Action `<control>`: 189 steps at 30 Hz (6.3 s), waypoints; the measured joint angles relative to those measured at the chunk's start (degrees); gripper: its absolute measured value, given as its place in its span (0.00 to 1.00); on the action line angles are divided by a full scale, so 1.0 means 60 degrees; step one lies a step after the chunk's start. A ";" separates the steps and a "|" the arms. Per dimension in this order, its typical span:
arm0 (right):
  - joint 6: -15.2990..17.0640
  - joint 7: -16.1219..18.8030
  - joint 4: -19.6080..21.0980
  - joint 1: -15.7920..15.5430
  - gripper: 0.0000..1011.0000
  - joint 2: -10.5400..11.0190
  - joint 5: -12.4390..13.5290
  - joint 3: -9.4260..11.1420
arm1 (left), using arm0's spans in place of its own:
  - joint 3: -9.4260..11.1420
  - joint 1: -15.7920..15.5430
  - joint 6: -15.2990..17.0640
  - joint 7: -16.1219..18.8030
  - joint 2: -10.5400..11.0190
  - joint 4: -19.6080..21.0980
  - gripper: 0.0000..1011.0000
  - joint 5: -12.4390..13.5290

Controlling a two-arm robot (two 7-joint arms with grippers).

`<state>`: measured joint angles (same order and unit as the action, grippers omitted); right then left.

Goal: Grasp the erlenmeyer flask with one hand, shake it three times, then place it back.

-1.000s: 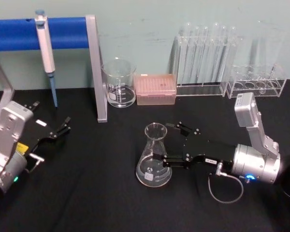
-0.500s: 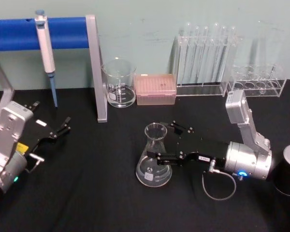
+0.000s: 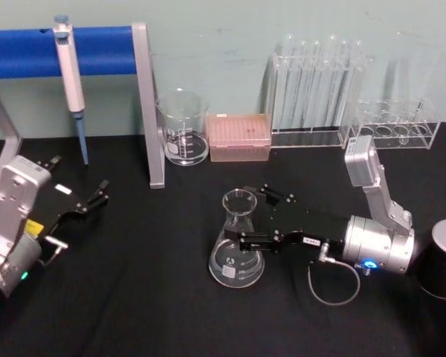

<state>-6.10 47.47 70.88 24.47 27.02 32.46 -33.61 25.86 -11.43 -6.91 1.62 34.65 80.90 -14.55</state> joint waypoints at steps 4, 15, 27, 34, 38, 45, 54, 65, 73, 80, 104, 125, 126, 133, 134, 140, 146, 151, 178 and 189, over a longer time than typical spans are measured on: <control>0.0009 0.0060 -0.0058 0.0035 0.99 -0.0010 0.0038 -0.0023 | -0.0001 0.0000 0.0000 0.0000 0.0000 0.0000 0.99 0.0000; 0.0053 0.0180 -0.0201 0.0111 0.99 -0.0014 0.0124 -0.0075 | 0.0000 0.0000 0.0000 0.0000 0.0000 0.0000 0.99 0.0000; 0.0055 0.0172 -0.0222 0.0117 0.99 -0.0007 0.0141 -0.0066 | -0.0001 0.0000 0.0000 0.0000 0.0000 0.0000 0.99 0.0000; 0.0054 0.0167 -0.0217 0.0116 0.99 -0.0008 0.0138 -0.0061 | 0.0000 0.0000 0.0000 0.0000 0.0000 0.0000 0.99 0.0000; 0.0054 0.0164 -0.0213 0.0114 0.99 -0.0007 0.0137 -0.0060 | -0.0001 0.0000 0.0000 0.0000 0.0000 0.0000 0.99 0.0000; 0.0054 0.0159 -0.0206 0.0110 0.99 -0.0007 0.0131 -0.0060 | 0.0000 0.0000 0.0000 0.0000 0.0000 0.0000 0.99 0.0000; 0.0054 0.0159 -0.0204 0.0109 0.90 -0.0007 0.0126 -0.0060 | 0.0000 0.0000 0.0000 0.0000 -0.0001 0.0000 0.99 0.0000; 0.0054 0.0159 -0.0204 0.0110 0.59 -0.0007 0.0123 -0.0060 | 0.0000 -0.0001 0.0000 0.0000 0.0000 0.0001 0.99 0.0000; 0.0052 0.0158 -0.0204 0.0109 0.44 -0.0007 0.0123 -0.0060 | 0.0000 0.0000 0.0000 0.0000 0.0000 0.0000 0.99 0.0000; 0.0052 0.0159 -0.0204 0.0110 0.44 -0.0007 0.0124 -0.0060 | -0.0001 -0.0001 0.0000 0.0000 -0.0001 0.0000 0.99 0.0000; 0.0219 -0.0790 0.0924 -0.0481 0.44 0.0198 0.0693 0.0593 | -0.0001 0.0000 0.0000 0.0000 0.0000 0.0000 0.99 0.0000; 0.1027 -0.4617 0.4032 -0.2081 0.44 0.0301 -0.0427 0.1833 | 0.0000 0.0000 0.0000 0.0000 0.0000 0.0000 0.99 0.0000; 0.1036 -0.4714 0.4093 -0.2148 0.44 0.0295 -0.0484 0.1882 | 0.0000 -0.0001 0.0000 0.0000 -0.0001 0.0000 0.99 0.0000; 0.1037 -0.5355 0.4435 -0.2658 0.44 0.0149 -0.0823 0.2257 | -0.0001 0.0000 0.0000 0.0000 0.0000 0.0000 0.99 0.0000; 0.1036 -0.5387 0.4453 -0.2692 0.44 0.0131 -0.0842 0.2286 | -0.0001 0.0000 0.0000 -0.0001 0.0000 0.0001 0.99 0.0000; 0.1055 -0.5493 0.4527 -0.2851 0.44 0.0000 -0.0965 0.2418 | 0.0000 0.0000 0.0000 0.0000 0.0000 0.0000 0.99 0.0000; 0.1096 -0.5474 0.4541 -0.2901 0.44 -0.0161 -0.1169 0.2488 | -0.0001 0.0000 0.0000 0.0000 -0.0001 0.0001 0.99 0.0000; 0.1135 -0.5103 0.4462 -0.2759 0.44 -0.0217 -0.1253 0.2405 | 0.0000 -0.0001 0.0000 0.0000 0.0000 0.0000 0.99 0.0000; 0.0731 -0.2020 0.3691 -0.1222 0.44 -0.0179 -0.0827 0.0611 | 0.0000 0.0000 0.0000 0.0000 -0.0001 0.0001 0.99 0.0000; 0.0464 -0.3275 0.3969 -0.1734 0.44 -0.0091 -0.0976 0.1214 | -0.0001 -0.0001 0.0000 0.0000 0.0000 0.0000 0.99 0.0000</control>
<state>-3.32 27.82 94.69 14.07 26.47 26.61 -26.33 25.86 -11.43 -6.91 1.62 34.65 80.90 -14.55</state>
